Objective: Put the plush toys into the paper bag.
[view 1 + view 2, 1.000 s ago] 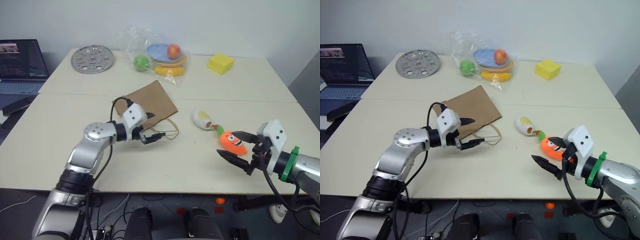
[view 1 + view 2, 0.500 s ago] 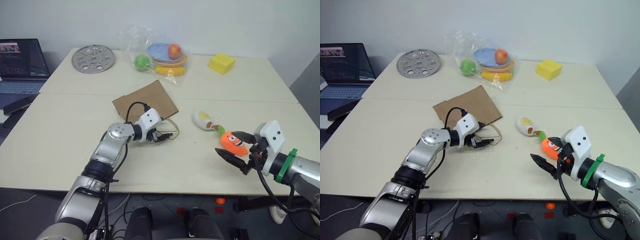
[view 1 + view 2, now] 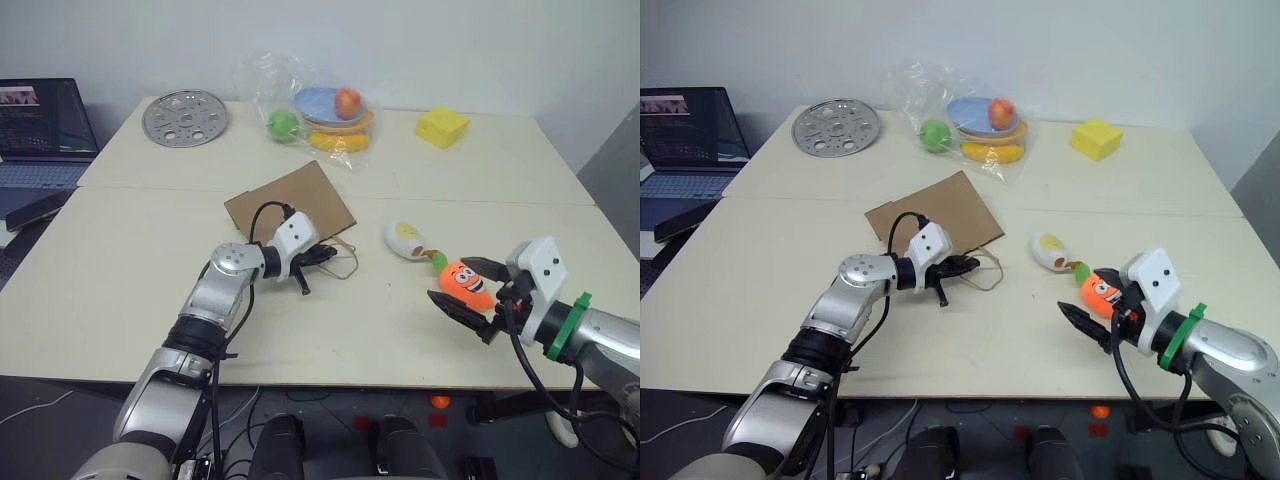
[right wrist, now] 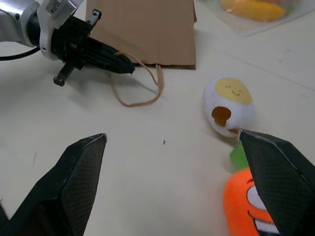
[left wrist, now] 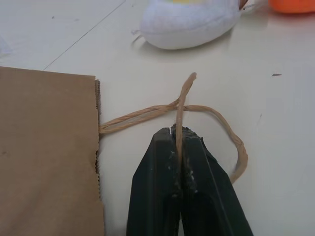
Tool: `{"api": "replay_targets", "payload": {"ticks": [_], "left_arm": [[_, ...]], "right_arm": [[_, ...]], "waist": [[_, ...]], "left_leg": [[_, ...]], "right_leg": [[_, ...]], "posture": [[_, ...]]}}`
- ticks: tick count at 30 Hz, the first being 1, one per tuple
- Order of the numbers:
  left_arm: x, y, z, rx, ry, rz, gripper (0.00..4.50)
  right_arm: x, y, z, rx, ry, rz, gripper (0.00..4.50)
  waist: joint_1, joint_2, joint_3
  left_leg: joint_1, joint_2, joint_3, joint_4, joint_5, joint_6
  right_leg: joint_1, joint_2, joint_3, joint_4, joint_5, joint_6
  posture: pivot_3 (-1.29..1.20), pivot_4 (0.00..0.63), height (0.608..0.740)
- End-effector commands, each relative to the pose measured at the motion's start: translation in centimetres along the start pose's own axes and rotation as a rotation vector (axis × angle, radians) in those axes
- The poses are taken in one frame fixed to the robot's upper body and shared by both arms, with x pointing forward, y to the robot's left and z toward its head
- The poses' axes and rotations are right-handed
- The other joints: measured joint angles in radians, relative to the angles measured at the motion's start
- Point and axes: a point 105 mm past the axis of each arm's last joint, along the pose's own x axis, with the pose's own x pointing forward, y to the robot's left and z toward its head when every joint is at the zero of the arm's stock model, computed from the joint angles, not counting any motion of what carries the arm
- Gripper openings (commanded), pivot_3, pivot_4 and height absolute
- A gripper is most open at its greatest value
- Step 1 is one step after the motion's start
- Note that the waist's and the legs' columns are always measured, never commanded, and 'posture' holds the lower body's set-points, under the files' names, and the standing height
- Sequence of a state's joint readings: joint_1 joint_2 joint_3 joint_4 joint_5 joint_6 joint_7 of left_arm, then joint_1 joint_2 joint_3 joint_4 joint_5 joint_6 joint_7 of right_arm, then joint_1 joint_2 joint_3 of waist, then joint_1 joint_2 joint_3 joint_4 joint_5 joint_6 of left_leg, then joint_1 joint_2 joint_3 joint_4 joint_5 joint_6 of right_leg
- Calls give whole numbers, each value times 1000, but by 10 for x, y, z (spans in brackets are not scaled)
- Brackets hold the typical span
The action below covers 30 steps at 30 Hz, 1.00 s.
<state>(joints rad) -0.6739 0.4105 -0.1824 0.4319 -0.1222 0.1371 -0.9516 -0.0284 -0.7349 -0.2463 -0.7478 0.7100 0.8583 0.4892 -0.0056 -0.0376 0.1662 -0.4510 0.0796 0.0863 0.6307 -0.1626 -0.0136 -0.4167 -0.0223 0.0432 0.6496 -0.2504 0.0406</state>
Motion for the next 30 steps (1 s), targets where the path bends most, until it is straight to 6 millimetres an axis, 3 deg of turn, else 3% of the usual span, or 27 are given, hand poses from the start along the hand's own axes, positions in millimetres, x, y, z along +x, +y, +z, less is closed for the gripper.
{"api": "replay_targets", "payload": {"ticks": [1,2,5,11,15,23,30], "left_arm": [[-12,14,45,-51,-149,-32,15],[-17,19,56,-98,-191,-31,15],[-41,18,76,-156,-247,-141,0],[-69,19,83,-171,-230,-211,0],[-71,20,90,-166,-237,-216,0],[-77,16,110,-197,-311,-248,0],[-79,13,112,-211,-323,-233,0]], "right_arm": [[17,2,11,-40,-52,25,4500],[24,1,14,-39,-69,28,4500],[48,7,27,4,-140,58,3902],[90,34,37,9,-191,157,1663],[123,42,45,17,-218,175,165],[186,52,31,58,-178,166,74],[215,68,1,95,-92,180,74]], "waist": [[-1,0,0],[-1,0,0],[-8,0,0],[-21,-1,1],[-20,-1,1],[-24,-1,1],[-24,-1,1]], "left_leg": [[0,0,0,0,0,0],[0,0,0,0,0,0],[0,0,-1,0,0,0],[-1,0,-2,-1,0,0],[0,1,-4,0,0,0],[0,1,-2,2,0,0],[0,1,-3,0,0,0]], "right_leg": [[0,0,0,0,0,0],[0,0,0,0,0,0],[-1,1,0,1,0,0],[-4,2,-1,10,-2,7],[-5,4,-2,15,-4,4],[-5,3,-1,15,-4,4],[-5,3,-2,16,-4,4]], "posture": [[0,150,740],[0,150,740],[0,150,740],[0,150,740],[0,150,740],[0,150,740],[0,150,740]]}}
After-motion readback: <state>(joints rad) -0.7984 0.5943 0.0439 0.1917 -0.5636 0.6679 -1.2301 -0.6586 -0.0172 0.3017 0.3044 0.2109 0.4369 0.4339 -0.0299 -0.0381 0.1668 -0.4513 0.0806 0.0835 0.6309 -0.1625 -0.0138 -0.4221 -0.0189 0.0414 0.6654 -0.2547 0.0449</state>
